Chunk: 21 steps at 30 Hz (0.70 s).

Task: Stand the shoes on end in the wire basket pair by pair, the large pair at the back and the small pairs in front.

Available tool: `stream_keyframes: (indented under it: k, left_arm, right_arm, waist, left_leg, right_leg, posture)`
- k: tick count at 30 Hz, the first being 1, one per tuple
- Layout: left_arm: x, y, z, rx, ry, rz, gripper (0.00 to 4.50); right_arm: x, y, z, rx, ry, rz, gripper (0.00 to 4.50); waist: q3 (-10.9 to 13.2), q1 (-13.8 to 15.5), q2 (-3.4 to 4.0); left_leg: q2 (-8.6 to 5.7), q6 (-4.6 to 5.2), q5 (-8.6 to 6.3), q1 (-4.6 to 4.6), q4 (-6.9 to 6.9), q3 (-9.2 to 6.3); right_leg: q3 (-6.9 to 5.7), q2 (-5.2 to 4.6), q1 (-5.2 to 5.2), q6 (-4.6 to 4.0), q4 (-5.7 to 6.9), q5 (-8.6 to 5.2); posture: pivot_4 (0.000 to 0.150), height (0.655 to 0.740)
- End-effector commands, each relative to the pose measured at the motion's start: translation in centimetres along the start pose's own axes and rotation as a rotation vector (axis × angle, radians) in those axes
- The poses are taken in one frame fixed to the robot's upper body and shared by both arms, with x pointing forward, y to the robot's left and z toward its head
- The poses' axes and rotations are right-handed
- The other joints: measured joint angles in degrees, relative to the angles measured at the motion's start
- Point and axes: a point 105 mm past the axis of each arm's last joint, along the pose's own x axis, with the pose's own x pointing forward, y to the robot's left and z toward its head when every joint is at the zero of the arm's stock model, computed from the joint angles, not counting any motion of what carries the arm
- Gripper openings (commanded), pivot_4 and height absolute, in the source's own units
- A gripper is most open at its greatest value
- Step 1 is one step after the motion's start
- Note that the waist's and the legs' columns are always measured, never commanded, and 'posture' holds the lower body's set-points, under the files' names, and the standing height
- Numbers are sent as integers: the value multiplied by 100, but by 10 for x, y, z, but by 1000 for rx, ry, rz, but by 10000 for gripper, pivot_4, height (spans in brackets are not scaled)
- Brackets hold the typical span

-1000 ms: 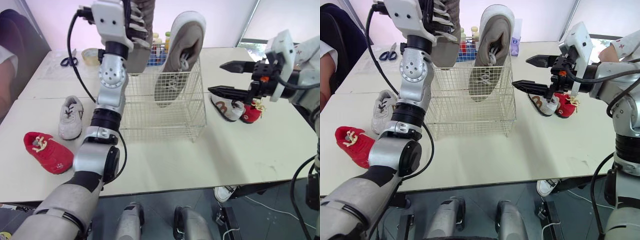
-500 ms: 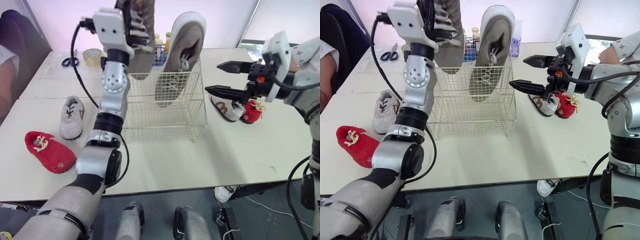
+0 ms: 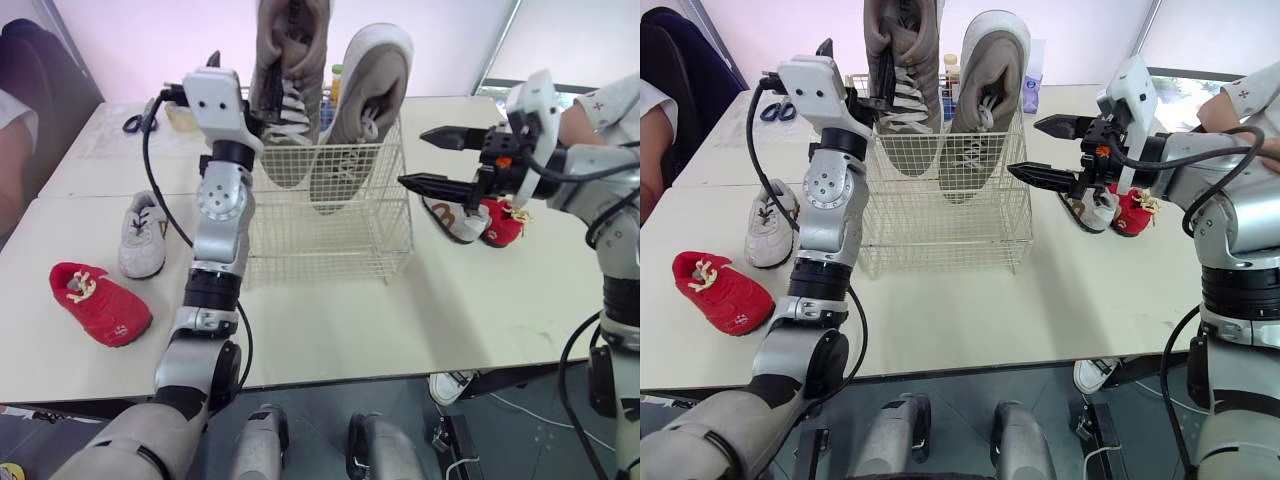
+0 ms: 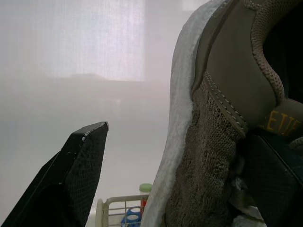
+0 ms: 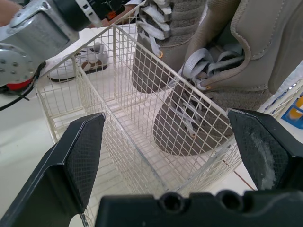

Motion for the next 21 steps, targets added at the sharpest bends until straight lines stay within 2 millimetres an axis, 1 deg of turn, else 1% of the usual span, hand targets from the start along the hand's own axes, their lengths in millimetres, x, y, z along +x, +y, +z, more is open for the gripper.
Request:
stream_keyframes:
  k: [1,8,12,15,17,19,20,21]
  left_arm:
    - [0,-2,23,-16,-51,-3,43036]
    - [-14,2,29,-23,5,-5,43036]
    - [-31,10,37,5,59,-23,43036]
    - [-44,15,47,31,99,-89,43036]
    - [-50,16,52,54,123,-135,43036]
    - [-54,23,60,75,140,-155,43036]
    - [-56,28,66,74,144,-167,44156]
    - [-58,32,71,84,150,-182,44156]
  right_arm:
    - [-2,-1,16,-53,-43,-3,45000]
    - [1,-1,13,-44,-49,1,45000]
    - [-1,-1,12,-39,-44,0,45000]
    - [-1,-3,9,-33,-36,-8,45000]
    - [-2,-6,8,-30,-35,-22,45000]
    - [-3,-12,9,-20,-48,-59,45000]
    - [-5,-18,12,-12,-74,-95,45000]
    - [-7,-24,16,-7,-105,-133,45000]
  waist:
    - [0,2,0]
    - [0,2,0]
    - [0,-6,0]
    - [0,-15,1]
    - [0,-16,2]
    - [0,-14,3]
    - [0,-10,3]
    - [0,-13,3]
  left_leg:
    - [0,0,0,0,0,0]
    - [0,0,0,0,-3,0]
    - [0,0,0,0,-3,0]
    - [1,-1,0,2,-3,-1]
    - [2,-1,0,4,-3,-1]
    - [2,-2,0,5,-2,-1]
    - [3,-2,0,5,-2,-2]
    - [2,-2,0,5,-2,-2]
  right_leg:
    - [0,0,0,0,1,0]
    - [0,1,-1,1,-1,0]
    - [0,0,-1,0,-1,0]
    - [0,1,-1,0,1,0]
    - [0,1,-2,-2,2,-1]
    - [0,1,-2,-4,3,-2]
    - [0,1,-1,-8,2,-2]
    - [0,1,0,-11,2,-3]
  posture:
    - [1500,7400]
    - [1500,7400]
    - [1500,7400]
    - [1500,7400]
    - [1500,7400]
    - [1500,7400]
    - [1500,7400]
    - [1500,7400]
